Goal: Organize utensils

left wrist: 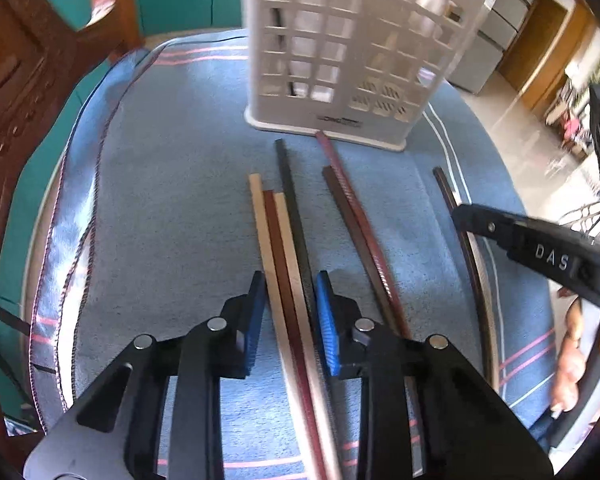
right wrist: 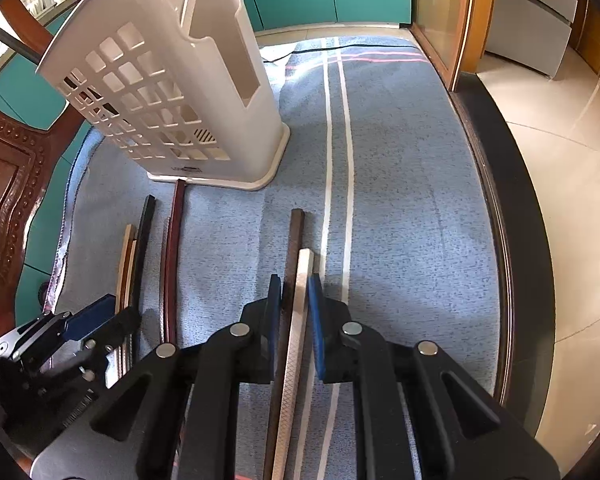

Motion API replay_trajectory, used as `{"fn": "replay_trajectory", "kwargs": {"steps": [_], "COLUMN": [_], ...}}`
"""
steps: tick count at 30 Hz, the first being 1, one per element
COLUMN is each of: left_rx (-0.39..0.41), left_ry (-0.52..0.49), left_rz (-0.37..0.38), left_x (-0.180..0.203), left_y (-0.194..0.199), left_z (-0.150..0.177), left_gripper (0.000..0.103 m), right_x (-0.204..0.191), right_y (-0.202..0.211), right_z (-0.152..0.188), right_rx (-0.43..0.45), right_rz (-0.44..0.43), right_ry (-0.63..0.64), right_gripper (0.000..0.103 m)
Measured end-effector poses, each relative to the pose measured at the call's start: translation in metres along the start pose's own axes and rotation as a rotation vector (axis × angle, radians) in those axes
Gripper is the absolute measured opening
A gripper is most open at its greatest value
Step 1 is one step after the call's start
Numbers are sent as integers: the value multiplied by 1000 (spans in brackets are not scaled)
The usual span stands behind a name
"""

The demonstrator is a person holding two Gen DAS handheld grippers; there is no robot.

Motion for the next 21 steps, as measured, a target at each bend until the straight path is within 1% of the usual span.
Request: {"fn": "replay_trajectory", "kwargs": {"steps": [1, 2, 3, 5, 7, 10, 12, 14, 18, 21], "left_rx": [-3, -1, 6, 19, 30, 25, -6, -26, -33, -33], "left_ry": [13, 30, 47, 73, 93, 126, 144, 146, 123, 104], "left_rz": [10, 22, 35, 74, 93, 69, 47, 37, 18, -10], "left_x": [-4, -8, -13, -21, -27, -38, -43, -46, -46, -42], "left_y": [1, 3, 8, 15, 21, 20, 12, 5, -1, -5], "left_z": [-1, -1, -2, -5, -6, -6, -7, -6, -6, -5], "left_gripper": [24, 18, 10, 9, 9, 9, 12, 18, 26, 27], "right_x": [0, 0, 0, -1, -1, -1, -2, -2, -2, -1], "right_y": [1, 2, 3, 4, 5, 5, 6, 5, 6, 5], "right_z": [0, 0, 0, 0, 1, 1, 1, 1, 1, 3], "right_rx": [1, 2, 2, 2, 2, 1, 0, -1, -5, -11], "right_rz": [-2, -4, -6, -9, -9, -7, -6, -7, -8, -4], "right_ry": [0, 1, 2, 5, 5, 7, 10, 10, 10, 13], "right_gripper": [14, 14, 14, 14, 14, 14, 14, 14, 14, 14]}}
Point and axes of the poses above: each gripper's, at about its wrist camera, not at the fingertips, and y roughly against the way its jaws point, x to its right, z to its underside, the point moved 3 cm from there along -y, roughly the way its jaws point, and after that the axes turned 14 degrees about -z, right-handed, at the moved point
